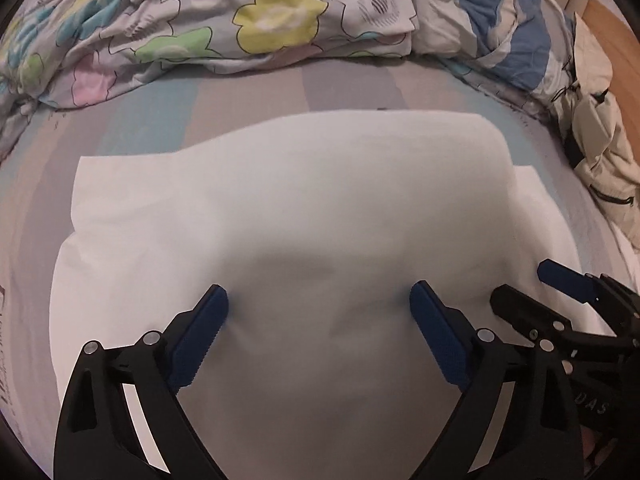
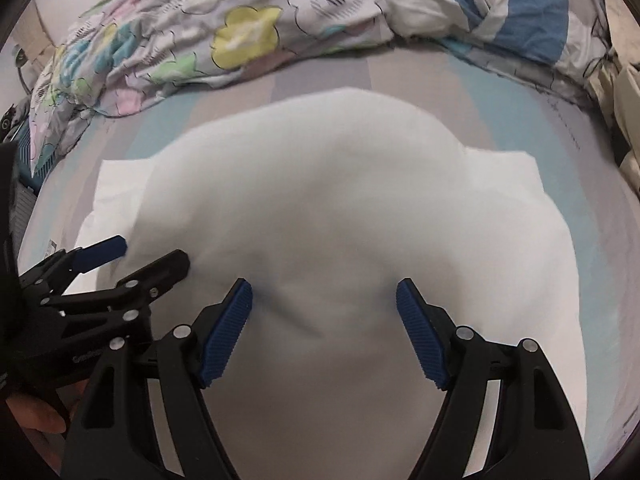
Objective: Fold large clothes
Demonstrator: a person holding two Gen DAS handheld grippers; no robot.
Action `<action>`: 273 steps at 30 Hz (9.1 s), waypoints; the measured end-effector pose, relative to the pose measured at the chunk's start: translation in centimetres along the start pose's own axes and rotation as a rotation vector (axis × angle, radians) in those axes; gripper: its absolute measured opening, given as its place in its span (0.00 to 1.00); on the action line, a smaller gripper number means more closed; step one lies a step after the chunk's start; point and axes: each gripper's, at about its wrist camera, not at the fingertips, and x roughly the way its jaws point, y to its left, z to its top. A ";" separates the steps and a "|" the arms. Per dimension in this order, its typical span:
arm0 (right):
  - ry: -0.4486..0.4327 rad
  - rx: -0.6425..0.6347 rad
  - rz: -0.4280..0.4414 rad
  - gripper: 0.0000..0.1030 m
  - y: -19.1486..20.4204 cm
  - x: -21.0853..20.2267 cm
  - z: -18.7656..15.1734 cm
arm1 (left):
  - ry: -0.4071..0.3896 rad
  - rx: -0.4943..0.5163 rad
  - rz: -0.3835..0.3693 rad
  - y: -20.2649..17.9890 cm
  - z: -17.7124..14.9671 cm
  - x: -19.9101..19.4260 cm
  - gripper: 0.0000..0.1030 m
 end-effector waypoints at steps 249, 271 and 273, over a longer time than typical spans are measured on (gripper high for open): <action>-0.225 -0.979 0.247 0.72 31.3 -9.7 -18.2 | 0.146 0.230 -0.090 13.7 0.7 0.1 0.96; -0.010 -0.376 0.030 0.57 16.3 0.6 1.3 | -0.064 -0.017 0.062 19.4 -1.3 -7.7 0.95; -0.036 -0.392 0.004 0.57 17.2 0.3 0.6 | -0.065 -0.084 0.072 21.7 -2.6 -8.3 0.95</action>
